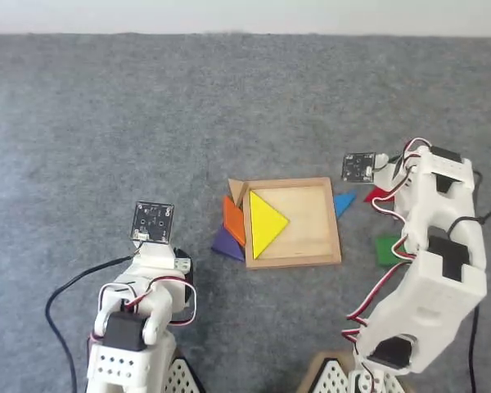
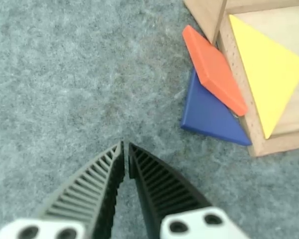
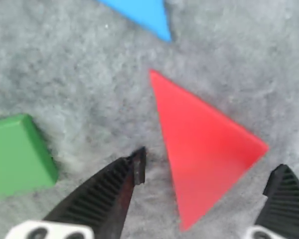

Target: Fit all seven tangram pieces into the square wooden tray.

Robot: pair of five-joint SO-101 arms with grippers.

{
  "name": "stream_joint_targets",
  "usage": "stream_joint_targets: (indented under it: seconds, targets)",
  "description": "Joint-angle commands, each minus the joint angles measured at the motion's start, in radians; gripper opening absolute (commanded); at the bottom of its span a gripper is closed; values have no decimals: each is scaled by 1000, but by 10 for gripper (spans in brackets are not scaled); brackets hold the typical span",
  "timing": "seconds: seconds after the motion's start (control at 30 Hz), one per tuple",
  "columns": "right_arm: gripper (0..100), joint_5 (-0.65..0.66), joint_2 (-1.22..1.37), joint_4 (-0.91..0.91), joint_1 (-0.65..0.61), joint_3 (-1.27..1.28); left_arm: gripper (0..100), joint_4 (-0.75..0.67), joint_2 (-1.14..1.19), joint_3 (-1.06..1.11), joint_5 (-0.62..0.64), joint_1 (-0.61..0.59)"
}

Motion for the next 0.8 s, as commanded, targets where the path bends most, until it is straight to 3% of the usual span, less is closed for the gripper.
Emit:
stream_joint_targets:
  seconds: [0.0,0.2,0.47,0.77]
  targets:
    - [397,86,22,1,-7,6,14,6,-20,-12,-6,-5]
    - [368,95,22,-2,-18,2,14,6,-20,-12,-6,-5]
    - [77,91,22,-1,-13,5,14,6,-20,-12,-6,-5]
    - [94,-107,12,140,-31,-78,14,6,-20,-12,-6,-5]
